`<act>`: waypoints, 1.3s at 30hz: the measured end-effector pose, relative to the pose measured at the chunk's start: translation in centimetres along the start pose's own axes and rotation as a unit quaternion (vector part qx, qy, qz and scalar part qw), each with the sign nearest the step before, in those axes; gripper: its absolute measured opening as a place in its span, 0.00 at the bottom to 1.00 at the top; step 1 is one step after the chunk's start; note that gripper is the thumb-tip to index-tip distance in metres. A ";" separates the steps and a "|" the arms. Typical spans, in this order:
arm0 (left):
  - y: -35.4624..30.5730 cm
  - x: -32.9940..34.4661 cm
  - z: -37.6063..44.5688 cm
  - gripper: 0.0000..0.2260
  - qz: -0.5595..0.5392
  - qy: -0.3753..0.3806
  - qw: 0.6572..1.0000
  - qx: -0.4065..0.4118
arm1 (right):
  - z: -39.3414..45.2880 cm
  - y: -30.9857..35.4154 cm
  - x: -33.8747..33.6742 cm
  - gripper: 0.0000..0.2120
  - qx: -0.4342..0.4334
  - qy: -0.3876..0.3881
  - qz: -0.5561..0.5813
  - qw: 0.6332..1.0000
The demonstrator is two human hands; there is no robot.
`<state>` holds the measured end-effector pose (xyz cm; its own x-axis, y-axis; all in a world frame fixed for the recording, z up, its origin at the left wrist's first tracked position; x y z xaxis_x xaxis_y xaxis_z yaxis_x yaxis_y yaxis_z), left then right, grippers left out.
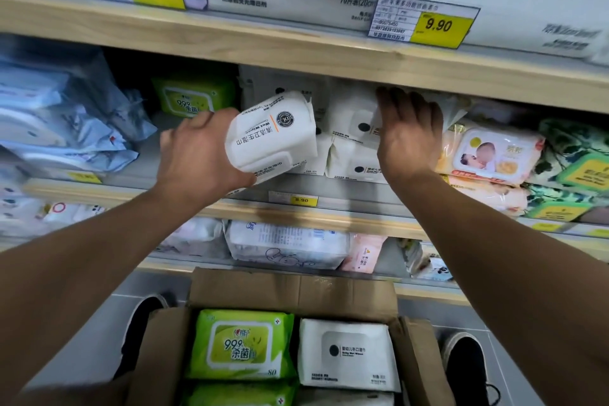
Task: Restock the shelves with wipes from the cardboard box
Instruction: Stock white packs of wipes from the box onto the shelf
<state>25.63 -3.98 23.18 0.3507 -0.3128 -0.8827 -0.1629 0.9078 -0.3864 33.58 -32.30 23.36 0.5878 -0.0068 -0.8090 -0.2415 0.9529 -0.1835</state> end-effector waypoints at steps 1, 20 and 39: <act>-0.2 -0.3 0.2 0.39 -0.002 -0.014 1.000 -0.001 | 0.1 0.0 0.1 0.32 0.007 0.006 0.009 1.000; -7.1 3.1 5.6 0.38 0.156 -0.059 0.983 0.071 | -1.8 0.8 -0.7 0.33 -0.039 -0.054 0.024 0.997; -8.3 6.6 4.5 0.41 0.164 -0.179 0.964 0.106 | -4.7 2.7 0.2 0.40 -0.035 0.042 0.026 0.998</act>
<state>33.47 -12.30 21.77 0.6142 0.0836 -0.7847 -0.1405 0.9901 -0.0045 29.37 -31.19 20.10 0.5073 0.0147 -0.8616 -0.3261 0.9288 -0.1762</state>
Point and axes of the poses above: each hand's wrist, its own z-axis towards the middle knuckle, its own x-axis out of the palm, y = z × x, the point moved 9 cm from there along z, towards the middle knuckle, and after that the axes turned 10 degrees about -x, right-handed, at the moved point
